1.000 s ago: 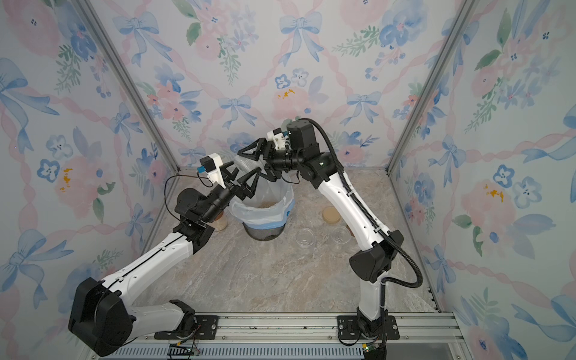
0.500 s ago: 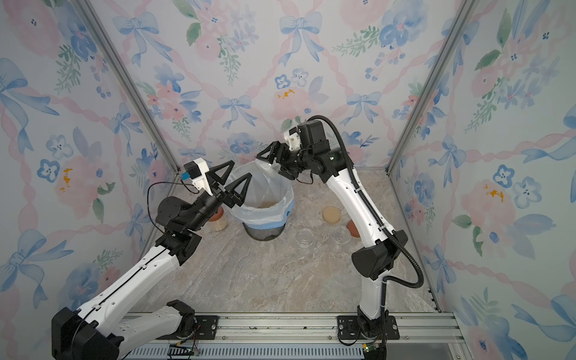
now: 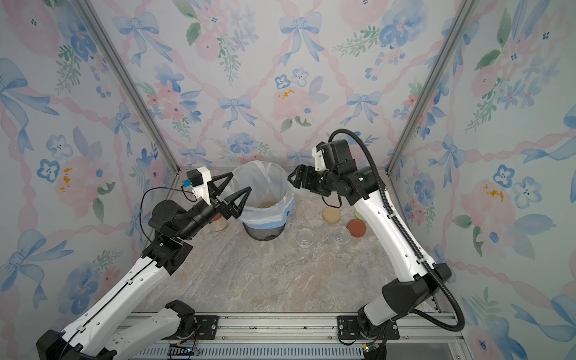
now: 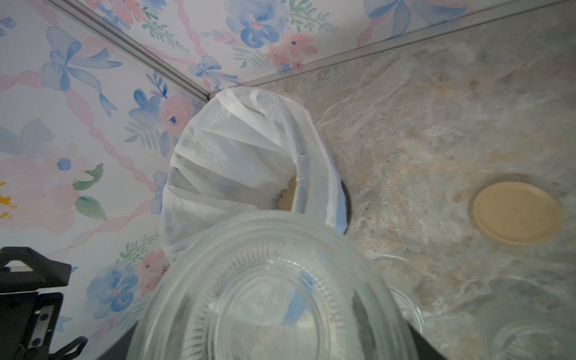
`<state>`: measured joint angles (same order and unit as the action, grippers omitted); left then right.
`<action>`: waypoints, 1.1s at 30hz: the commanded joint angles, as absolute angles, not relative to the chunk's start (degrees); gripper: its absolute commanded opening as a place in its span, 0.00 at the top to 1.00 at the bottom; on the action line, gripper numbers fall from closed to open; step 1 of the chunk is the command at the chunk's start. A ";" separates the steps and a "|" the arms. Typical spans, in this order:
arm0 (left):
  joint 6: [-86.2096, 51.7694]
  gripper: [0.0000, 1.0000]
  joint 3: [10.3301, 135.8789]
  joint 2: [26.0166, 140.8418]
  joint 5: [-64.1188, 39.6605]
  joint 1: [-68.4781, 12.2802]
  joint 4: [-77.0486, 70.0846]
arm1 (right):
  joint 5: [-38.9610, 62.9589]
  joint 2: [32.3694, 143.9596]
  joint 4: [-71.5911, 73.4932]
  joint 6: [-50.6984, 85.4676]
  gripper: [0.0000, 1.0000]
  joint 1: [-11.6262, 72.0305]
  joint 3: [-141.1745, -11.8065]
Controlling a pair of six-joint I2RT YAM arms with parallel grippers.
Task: Empty moldy rice from jars
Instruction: Place the jar at the center of the board.
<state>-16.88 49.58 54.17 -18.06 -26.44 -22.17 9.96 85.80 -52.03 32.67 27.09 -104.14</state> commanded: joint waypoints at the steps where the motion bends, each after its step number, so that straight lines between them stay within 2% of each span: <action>1: -14.85 0.02 49.41 53.27 -19.16 -26.01 -19.06 | 3.02 83.05 -48.52 28.39 1.00 25.34 -100.16; 9: -15.29 0.02 49.47 53.23 -18.73 -26.06 -16.36 | -7.10 83.52 -41.77 22.75 1.00 20.48 -91.05; 16: -16.04 0.02 49.58 52.91 -19.68 -26.05 -14.08 | -13.53 91.11 -32.60 19.00 1.00 15.22 -86.93; 25: -17.09 0.02 50.25 53.63 -20.36 -26.03 -12.31 | -16.52 107.94 -26.81 15.71 1.00 9.25 -91.08; 33: -18.37 0.02 51.86 56.02 -20.04 -26.02 -11.69 | -14.84 122.44 -27.08 14.24 1.00 4.66 -101.19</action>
<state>-17.19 50.28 55.37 -19.40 -26.44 -12.19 -14.57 120.64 -29.34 15.57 6.17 -96.86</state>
